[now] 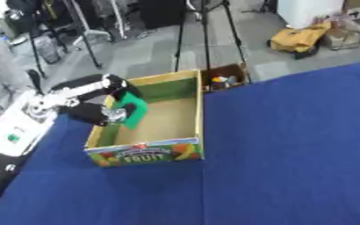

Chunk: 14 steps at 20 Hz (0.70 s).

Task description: Pick up objects on the table and place them in the box.

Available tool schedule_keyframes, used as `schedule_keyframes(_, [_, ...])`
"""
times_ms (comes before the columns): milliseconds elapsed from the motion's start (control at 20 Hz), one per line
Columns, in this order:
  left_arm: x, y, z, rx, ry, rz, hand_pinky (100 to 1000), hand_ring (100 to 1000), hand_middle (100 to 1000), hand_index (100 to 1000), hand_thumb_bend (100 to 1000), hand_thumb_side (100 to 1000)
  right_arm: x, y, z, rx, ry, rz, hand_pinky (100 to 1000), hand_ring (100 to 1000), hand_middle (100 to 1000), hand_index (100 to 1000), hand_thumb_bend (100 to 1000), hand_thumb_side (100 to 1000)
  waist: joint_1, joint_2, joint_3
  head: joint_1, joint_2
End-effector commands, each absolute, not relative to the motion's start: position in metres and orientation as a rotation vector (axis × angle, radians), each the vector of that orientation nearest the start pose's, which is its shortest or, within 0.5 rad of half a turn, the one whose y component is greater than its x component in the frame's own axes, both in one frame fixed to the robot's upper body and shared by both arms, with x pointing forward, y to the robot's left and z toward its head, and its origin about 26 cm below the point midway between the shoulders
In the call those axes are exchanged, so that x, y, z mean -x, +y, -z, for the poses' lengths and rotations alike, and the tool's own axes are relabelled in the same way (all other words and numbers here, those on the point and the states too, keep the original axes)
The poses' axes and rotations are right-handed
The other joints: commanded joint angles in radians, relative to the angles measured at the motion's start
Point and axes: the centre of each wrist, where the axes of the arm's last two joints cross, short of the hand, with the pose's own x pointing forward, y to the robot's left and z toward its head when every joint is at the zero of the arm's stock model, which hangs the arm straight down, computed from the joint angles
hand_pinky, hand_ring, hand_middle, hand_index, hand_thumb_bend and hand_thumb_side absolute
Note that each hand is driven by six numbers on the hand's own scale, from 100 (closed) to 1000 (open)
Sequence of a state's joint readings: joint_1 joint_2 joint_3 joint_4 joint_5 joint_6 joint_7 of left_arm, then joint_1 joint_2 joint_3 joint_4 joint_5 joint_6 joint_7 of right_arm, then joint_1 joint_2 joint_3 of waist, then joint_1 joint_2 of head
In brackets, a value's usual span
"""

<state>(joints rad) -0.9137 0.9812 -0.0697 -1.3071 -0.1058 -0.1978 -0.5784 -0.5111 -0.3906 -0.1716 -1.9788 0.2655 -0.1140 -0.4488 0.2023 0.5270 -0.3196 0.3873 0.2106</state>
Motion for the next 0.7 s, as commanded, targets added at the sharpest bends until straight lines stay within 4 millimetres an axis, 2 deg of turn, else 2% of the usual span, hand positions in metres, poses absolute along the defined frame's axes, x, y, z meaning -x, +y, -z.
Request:
schedule_keyframes(50, [-0.376, 0.404, -0.389, -0.77, -1.85, 1.308, 736, 734, 567, 530, 100, 548, -0.305, -0.289, -0.288, -0.984, 3.3, -0.153, 967, 837, 469, 673, 100, 832, -0.01, -0.02, -0.001, 0.02, 0.002])
schedule_keyframes(550, [-0.385, 0.399, -0.379, -0.756, -1.852, 1.302, 735, 732, 562, 527, 100, 543, -0.306, -0.287, -0.289, -0.966, 3.301, -0.162, 968, 836, 469, 672, 100, 827, -0.012, -0.012, -0.01, 0.032, -0.016])
schedule_keyframes(700, [-0.388, 0.397, -0.378, -0.751, -1.853, 1.308, 736, 733, 562, 564, 100, 552, -0.306, -0.286, -0.289, -0.959, 3.304, -0.165, 969, 836, 468, 672, 100, 827, -0.013, -0.011, -0.012, 0.035, -0.021])
